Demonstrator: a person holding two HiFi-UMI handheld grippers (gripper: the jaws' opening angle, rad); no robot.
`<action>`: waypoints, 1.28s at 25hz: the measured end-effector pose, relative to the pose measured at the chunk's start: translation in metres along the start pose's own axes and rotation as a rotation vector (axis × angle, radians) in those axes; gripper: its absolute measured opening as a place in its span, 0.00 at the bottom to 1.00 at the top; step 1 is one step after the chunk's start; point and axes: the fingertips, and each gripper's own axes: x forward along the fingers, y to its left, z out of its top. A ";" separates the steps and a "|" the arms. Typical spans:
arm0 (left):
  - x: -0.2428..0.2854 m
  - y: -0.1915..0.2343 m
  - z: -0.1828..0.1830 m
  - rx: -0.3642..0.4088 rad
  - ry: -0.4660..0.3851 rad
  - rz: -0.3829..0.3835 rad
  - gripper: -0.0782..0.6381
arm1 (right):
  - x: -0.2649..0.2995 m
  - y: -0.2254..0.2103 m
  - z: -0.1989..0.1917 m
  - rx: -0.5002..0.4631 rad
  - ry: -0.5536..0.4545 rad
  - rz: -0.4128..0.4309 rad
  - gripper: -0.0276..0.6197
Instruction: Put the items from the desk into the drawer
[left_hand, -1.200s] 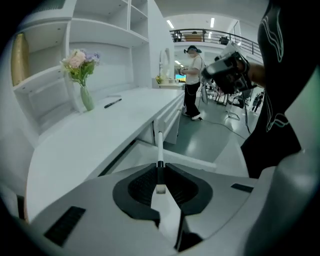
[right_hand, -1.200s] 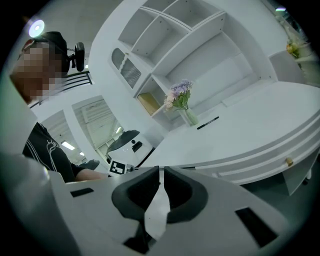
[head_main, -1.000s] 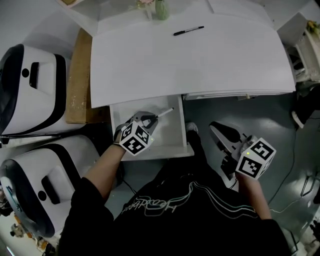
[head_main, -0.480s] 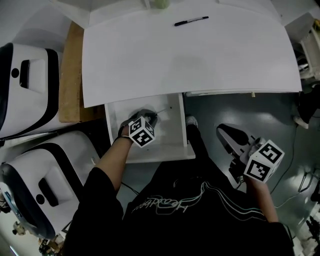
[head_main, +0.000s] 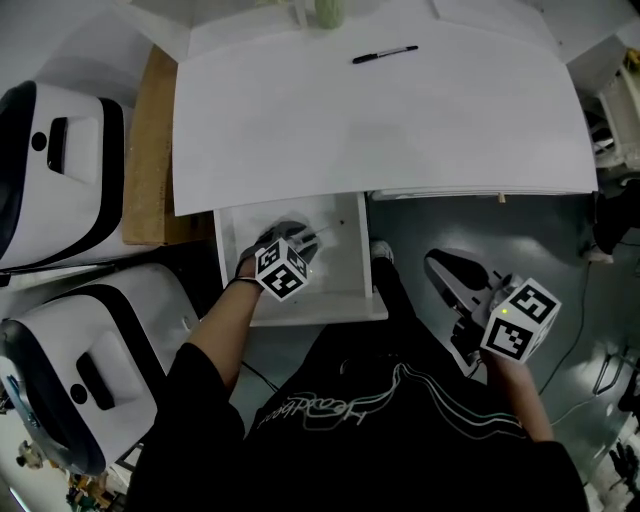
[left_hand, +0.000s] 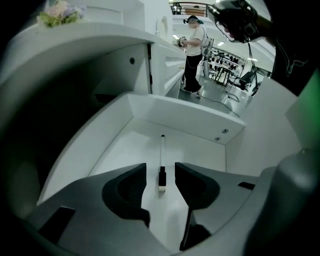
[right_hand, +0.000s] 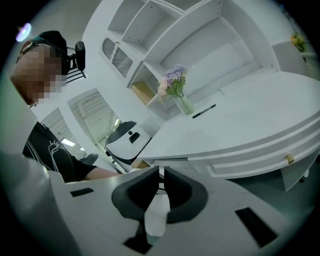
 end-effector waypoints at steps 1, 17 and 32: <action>-0.010 -0.001 0.005 -0.011 -0.017 -0.012 0.38 | 0.000 0.004 0.002 -0.006 -0.005 0.006 0.14; -0.299 -0.053 0.168 -0.242 -0.663 -0.049 0.31 | -0.026 0.111 0.045 -0.168 -0.167 0.070 0.14; -0.368 -0.065 0.240 -0.389 -0.897 -0.019 0.14 | -0.067 0.120 0.089 -0.161 -0.329 0.112 0.14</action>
